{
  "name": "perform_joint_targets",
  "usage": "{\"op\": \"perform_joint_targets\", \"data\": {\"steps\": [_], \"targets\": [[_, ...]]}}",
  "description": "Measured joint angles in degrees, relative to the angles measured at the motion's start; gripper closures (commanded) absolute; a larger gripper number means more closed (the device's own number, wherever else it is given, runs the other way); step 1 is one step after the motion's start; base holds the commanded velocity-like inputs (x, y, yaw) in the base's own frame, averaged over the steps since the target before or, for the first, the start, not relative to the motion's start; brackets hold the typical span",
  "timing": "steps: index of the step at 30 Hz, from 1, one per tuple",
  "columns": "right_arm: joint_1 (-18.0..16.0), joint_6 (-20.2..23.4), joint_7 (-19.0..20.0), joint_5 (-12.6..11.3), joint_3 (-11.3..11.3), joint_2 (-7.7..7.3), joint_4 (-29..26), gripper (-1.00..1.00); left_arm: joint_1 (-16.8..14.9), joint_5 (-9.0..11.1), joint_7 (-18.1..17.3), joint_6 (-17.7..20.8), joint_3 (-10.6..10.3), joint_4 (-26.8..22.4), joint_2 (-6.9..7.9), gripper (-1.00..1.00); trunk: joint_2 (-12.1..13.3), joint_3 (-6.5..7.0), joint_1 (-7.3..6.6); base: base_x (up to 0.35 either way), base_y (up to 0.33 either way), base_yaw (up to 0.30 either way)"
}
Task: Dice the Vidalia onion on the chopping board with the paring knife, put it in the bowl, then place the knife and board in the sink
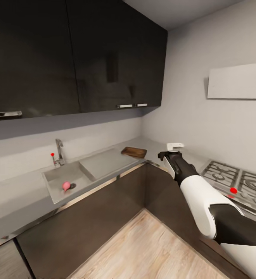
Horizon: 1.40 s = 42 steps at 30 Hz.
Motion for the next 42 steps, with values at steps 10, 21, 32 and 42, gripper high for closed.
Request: {"op": "perform_joint_targets", "data": {"steps": [10,21,32,42], "targets": [[-0.01,-1.11,-0.15,0.07,0.00,0.00,0.46,-1.00,0.00,0.00,-0.20,0.00,-0.06,0.82,-0.16,-1.00,0.00,-0.29,0.00,0.003,-0.004,0.280],[0.03,-1.16,-0.22,0.20,-0.07,-0.14,0.28,-1.00,0.00,-0.06,-0.20,-0.43,-0.12,0.46,-0.53,-1.00,0.00,-0.61,0.00,0.000,0.000,0.280],[0.04,-1.15,-0.27,0.23,-0.15,-0.61,-0.55,-1.00,6.96,-0.10,-2.35,-10.53,-0.24,-14.39,-0.38,-1.00,-0.02,-0.96,-0.01,0.000,0.000,0.280],[0.04,-1.15,-0.31,0.22,-0.15,-0.62,-0.64,-1.00,17.53,0.10,-2.45,-10.74,-0.07,-21.79,0.21,-1.00,-0.01,-1.25,0.00,0.000,-0.027,0.281]]}}
